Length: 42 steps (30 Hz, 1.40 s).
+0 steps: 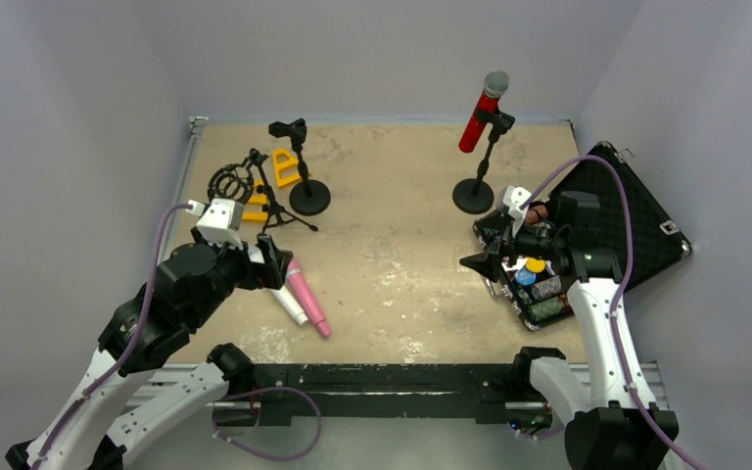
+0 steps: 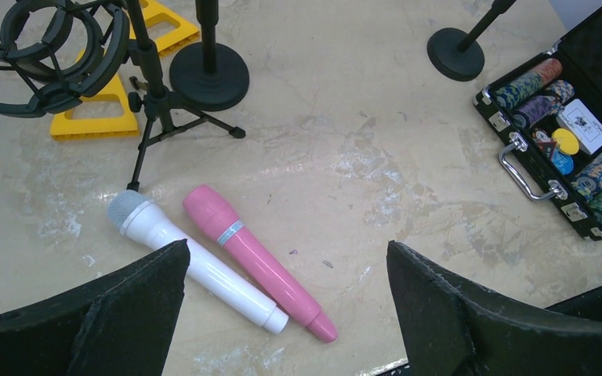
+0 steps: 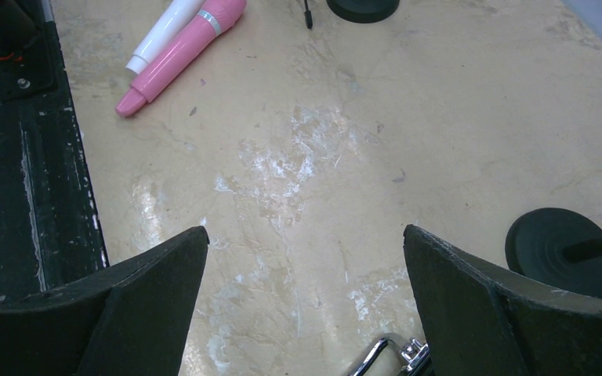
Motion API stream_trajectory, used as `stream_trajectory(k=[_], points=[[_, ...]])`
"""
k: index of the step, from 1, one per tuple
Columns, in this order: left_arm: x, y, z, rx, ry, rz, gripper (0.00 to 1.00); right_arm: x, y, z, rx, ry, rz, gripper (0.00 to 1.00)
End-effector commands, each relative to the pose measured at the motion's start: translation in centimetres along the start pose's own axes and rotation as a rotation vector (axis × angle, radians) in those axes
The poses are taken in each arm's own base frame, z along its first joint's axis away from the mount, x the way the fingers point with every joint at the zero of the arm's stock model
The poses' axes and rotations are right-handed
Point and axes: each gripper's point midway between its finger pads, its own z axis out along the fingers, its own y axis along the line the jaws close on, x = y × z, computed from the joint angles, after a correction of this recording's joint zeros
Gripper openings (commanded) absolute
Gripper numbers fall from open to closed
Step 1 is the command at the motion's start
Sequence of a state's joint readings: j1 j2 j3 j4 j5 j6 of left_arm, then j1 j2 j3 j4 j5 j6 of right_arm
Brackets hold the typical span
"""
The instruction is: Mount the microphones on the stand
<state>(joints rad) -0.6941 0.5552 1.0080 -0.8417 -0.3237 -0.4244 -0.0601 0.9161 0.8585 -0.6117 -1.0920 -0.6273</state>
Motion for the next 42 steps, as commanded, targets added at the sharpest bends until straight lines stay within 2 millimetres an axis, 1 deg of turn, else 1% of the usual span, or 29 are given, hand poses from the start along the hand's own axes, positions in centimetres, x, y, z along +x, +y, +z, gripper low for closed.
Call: stream_trajectory(k=[1, 19, 24, 27, 32, 33, 38, 42], points=[[-1.6, 0.2, -0.6, -0.018, -0.033, -0.01, 0.99, -0.3, -0.1, 0.1, -0.009, -0.019, -0.007, 0.99], [-1.0, 1.8, -0.6, -0.112, 0.018, 0.04, 0.99, -0.3, -0.1, 0.1, -0.008, -0.019, -0.006, 0.99], [0.1, 3.0, 0.1, -0.17, 0.028, 0.065, 0.99, -0.3, -0.1, 0.1, -0.008, -0.018, -0.006, 0.99], [0.6, 3.2, 0.4, -0.184, 0.035, 0.066, 0.99, -0.3, -0.2, 0.1, -0.008, -0.018, -0.005, 0.99], [0.5, 3.8, 0.8, -0.219, 0.023, 0.065, 0.99, -0.2, -0.2, 0.1, -0.008, -0.018, -0.003, 0.99], [0.3, 3.9, 0.9, -0.23, 0.014, 0.062, 0.99, -0.2, -0.2, 0.2, -0.01, -0.017, -0.002, 0.99], [-1.9, 3.2, 2.7, -0.258, -0.015, 0.063, 0.99, -0.2, -0.2, 0.2, -0.013, -0.016, 0.005, 0.99], [-2.8, 3.8, 5.3, -0.315, 0.017, 0.063, 0.99, -0.3, -0.1, 0.1, -0.011, -0.02, -0.005, 0.99]])
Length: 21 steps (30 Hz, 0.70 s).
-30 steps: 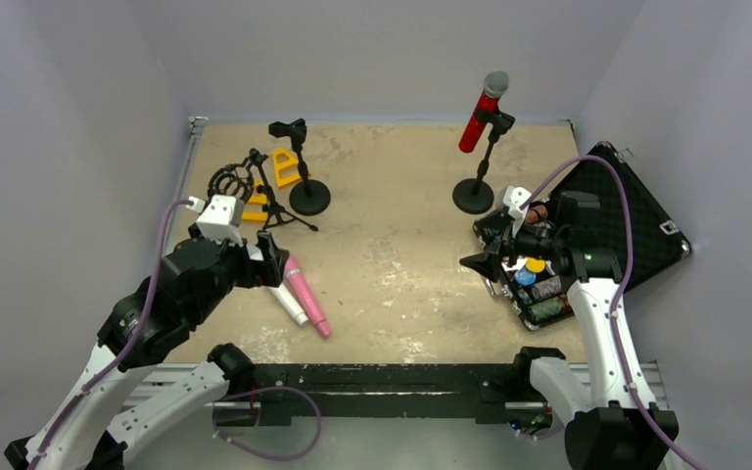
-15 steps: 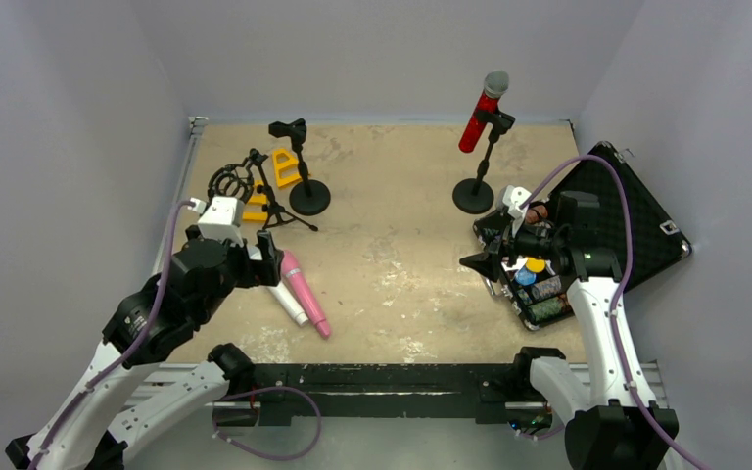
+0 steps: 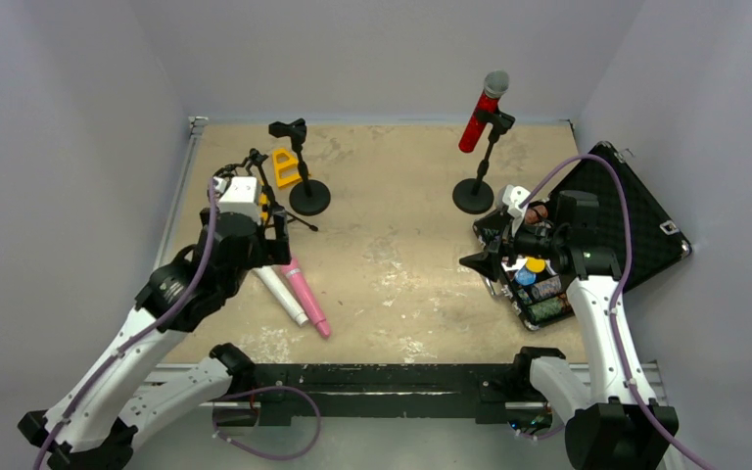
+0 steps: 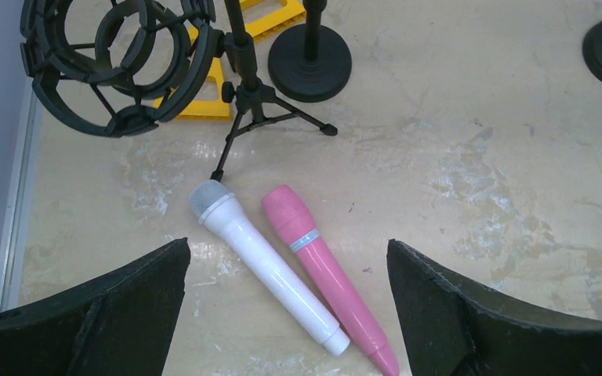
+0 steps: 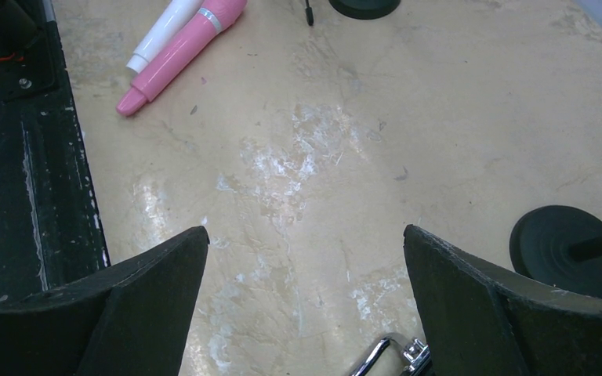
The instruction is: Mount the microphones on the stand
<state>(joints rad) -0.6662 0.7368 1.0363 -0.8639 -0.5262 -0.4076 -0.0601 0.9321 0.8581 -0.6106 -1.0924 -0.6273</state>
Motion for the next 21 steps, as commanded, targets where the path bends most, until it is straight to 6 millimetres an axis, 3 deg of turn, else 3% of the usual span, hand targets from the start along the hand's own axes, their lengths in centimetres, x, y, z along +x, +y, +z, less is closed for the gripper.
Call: stream_trajectory(k=[1, 4, 10, 16, 21], points=[[-3.4, 0.1, 2.6, -0.048, -0.038, -0.037, 0.99, -0.6, 0.1, -0.1, -0.006, -0.026, -0.019, 0.99], [-4.9, 0.2, 4.0, -0.011, -0.046, -0.087, 0.99, -0.6, 0.1, -0.1, -0.009, -0.027, -0.017, 0.99], [-9.8, 0.8, 3.3, 0.094, -0.141, -0.122, 0.99, -0.7, 0.3, -0.1, -0.013, -0.031, -0.022, 0.99], [-12.1, 2.1, 3.4, 0.158, -0.132, -0.261, 0.98, -0.9, 0.5, -0.1, -0.018, -0.036, -0.025, 0.99], [-13.8, 2.5, 2.4, 0.139, -0.134, -0.199, 0.98, -1.0, 0.6, -0.1, -0.022, -0.039, -0.026, 0.99]])
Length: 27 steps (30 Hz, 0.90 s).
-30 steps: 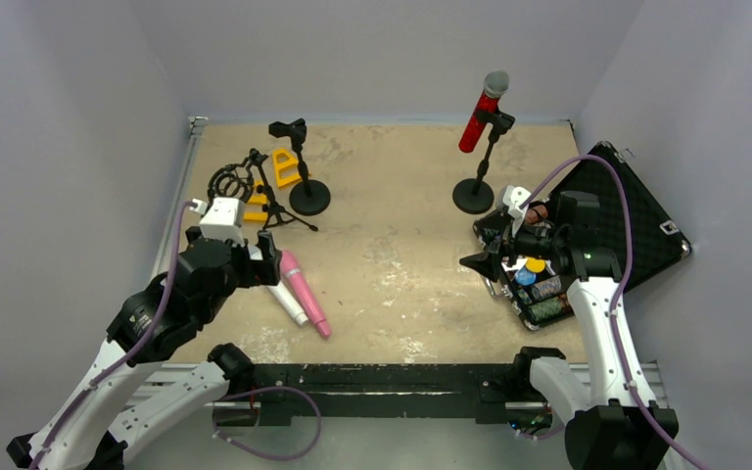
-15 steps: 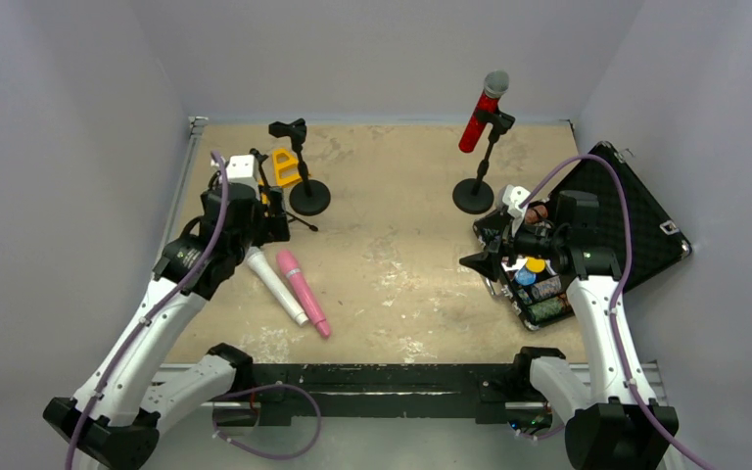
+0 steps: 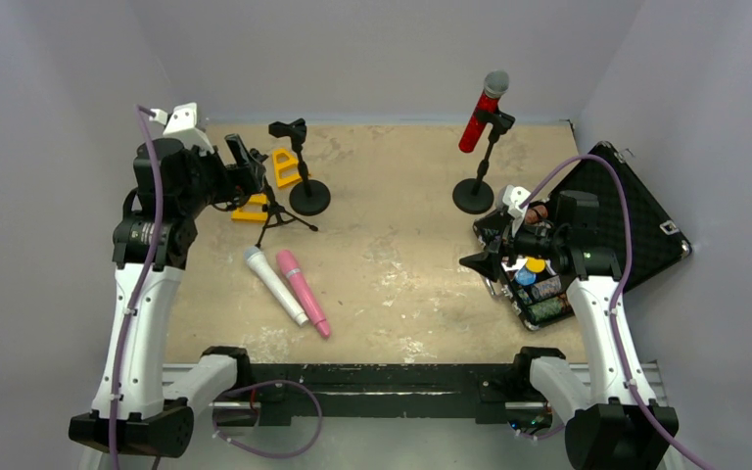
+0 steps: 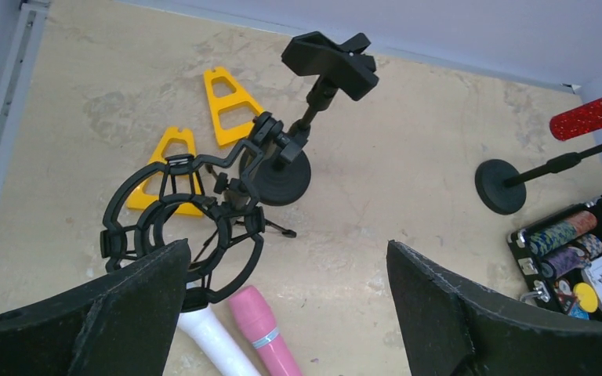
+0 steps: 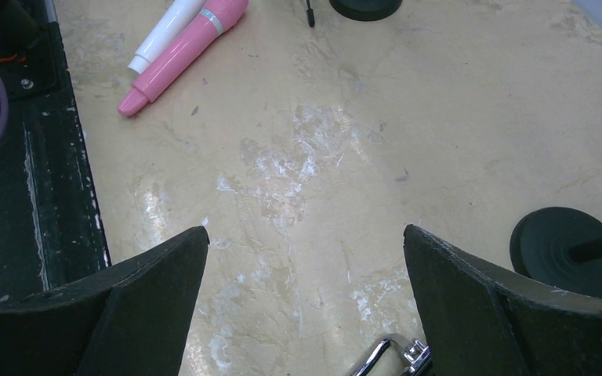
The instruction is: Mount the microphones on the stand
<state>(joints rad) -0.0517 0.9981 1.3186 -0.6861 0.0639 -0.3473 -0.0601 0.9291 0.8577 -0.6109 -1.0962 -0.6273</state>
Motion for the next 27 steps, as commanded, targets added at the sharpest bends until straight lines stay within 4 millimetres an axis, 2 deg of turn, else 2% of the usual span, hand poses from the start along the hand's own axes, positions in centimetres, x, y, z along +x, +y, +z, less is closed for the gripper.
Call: stream_trajectory(k=[1, 6, 8, 11, 21, 24, 27], points=[[-2.5, -1.4, -1.2, 0.06, -0.013, 0.088, 0.98, -0.9, 0.5, -0.1, -0.021, -0.036, -0.022, 0.99], [-3.5, -0.6, 0.2, 0.035, 0.039, 0.249, 0.97, -0.9, 0.5, -0.1, -0.024, -0.037, -0.022, 0.99], [-3.4, -0.5, 1.6, 0.043, 0.089, 0.302, 0.92, -0.9, 0.5, -0.1, -0.025, -0.037, -0.021, 0.99], [-3.0, -0.8, 2.5, 0.079, 0.145, 0.345, 0.86, -0.8, 0.5, -0.1, -0.024, -0.037, -0.02, 0.99], [0.0, -3.9, 0.9, 0.271, 0.159, 0.304, 0.82, -0.6, 0.4, 0.1, -0.037, -0.035, -0.004, 0.99], [0.4, -4.7, 0.7, 0.288, 0.172, 0.324, 0.82, -0.6, 0.5, 0.1, -0.038, -0.034, -0.002, 0.99], [1.1, -6.3, 1.2, 0.335, 0.202, 0.348, 0.82, -0.6, 0.5, 0.1, -0.038, -0.035, -0.005, 0.99]])
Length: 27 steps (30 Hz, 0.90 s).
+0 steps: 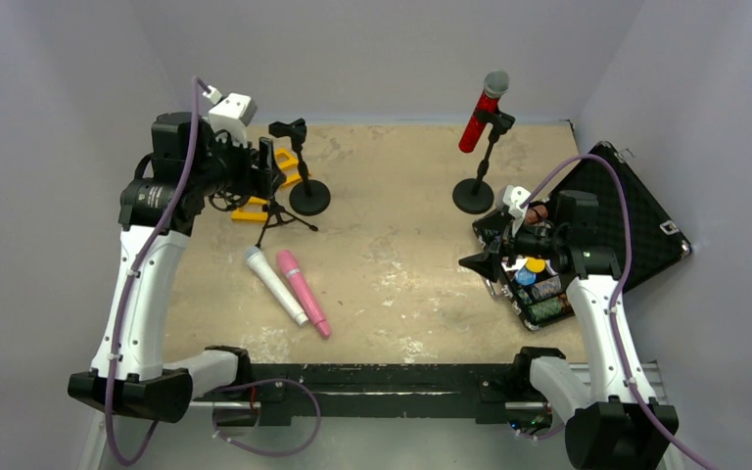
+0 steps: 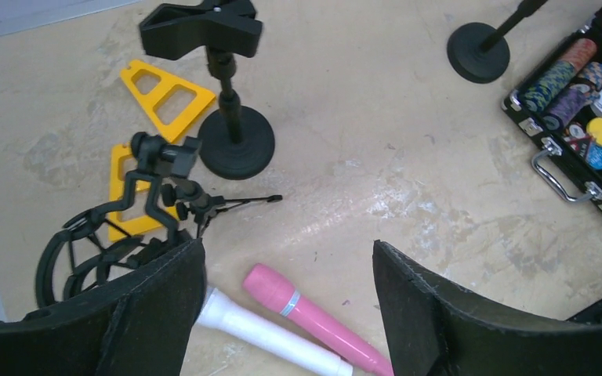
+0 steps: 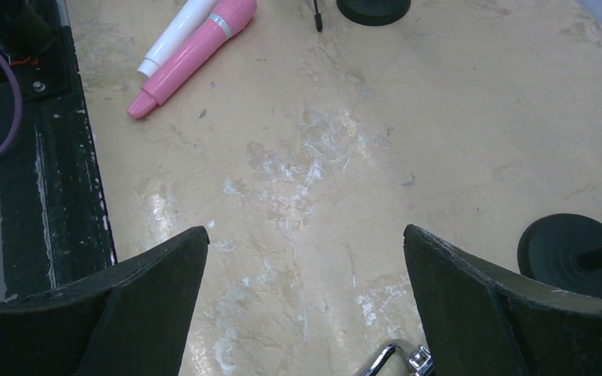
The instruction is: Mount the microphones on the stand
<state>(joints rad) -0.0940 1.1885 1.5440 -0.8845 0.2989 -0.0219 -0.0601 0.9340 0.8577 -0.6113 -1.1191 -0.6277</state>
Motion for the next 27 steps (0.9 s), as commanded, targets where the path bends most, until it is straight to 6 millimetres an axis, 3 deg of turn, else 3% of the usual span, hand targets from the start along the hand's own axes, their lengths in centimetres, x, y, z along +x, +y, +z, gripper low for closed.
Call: stream_trajectory(k=[1, 4, 7, 13, 17, 27], points=[[-0.9, -2.7, 1.1, 0.091, 0.004, 0.076, 0.82, -0.4, 0.2, 0.1, -0.019, -0.023, -0.008, 0.99], [-2.2, -2.5, 2.8, 0.073, 0.023, 0.222, 0.82, -0.4, 0.2, 0.1, -0.024, -0.023, -0.003, 0.99], [-4.1, -0.5, 4.2, 0.016, 0.04, 0.37, 0.8, -0.4, 0.4, 0.0, -0.027, -0.025, -0.005, 0.99], [-7.6, 0.7, 6.1, 0.065, -0.016, 0.512, 0.76, -0.6, 0.6, 0.0, -0.03, -0.034, -0.015, 0.99], [-8.2, 1.9, 7.6, 0.101, -0.02, 0.529, 0.71, -0.7, 0.7, 0.0, -0.036, -0.037, -0.013, 0.99], [-6.7, 3.8, 11.2, 0.212, 0.003, 0.474, 0.6, -0.9, 1.0, -0.1, -0.04, -0.042, -0.018, 0.99]])
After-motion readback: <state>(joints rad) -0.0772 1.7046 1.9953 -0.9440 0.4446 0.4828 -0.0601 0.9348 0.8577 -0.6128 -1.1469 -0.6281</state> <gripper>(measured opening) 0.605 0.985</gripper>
